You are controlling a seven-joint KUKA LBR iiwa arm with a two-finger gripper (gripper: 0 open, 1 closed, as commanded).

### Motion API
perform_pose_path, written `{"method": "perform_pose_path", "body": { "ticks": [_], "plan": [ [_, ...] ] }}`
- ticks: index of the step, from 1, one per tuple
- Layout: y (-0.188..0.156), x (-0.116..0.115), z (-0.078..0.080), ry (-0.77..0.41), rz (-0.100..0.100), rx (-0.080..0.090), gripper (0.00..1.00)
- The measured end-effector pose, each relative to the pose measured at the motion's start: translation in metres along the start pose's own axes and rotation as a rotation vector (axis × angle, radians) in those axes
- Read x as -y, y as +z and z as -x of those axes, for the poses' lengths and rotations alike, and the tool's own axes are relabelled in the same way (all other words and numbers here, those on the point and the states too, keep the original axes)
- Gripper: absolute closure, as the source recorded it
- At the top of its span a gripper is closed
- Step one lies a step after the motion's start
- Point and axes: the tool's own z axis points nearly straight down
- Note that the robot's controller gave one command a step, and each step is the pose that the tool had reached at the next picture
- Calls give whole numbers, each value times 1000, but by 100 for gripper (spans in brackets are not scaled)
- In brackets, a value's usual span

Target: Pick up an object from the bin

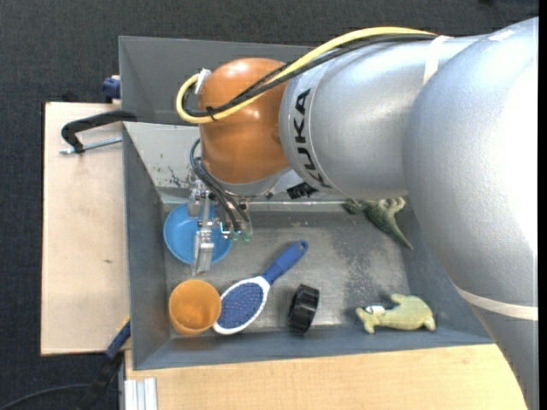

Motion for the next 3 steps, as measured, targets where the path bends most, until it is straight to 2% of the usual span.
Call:
{"method": "perform_pose_path", "body": {
  "ticks": [1,2,3],
  "plan": [
    [84,31,-11,169,2,16,0],
    [86,29,-14,167,3,9,100],
    [-75,19,-31,145,7,19,100]
  ]
}}
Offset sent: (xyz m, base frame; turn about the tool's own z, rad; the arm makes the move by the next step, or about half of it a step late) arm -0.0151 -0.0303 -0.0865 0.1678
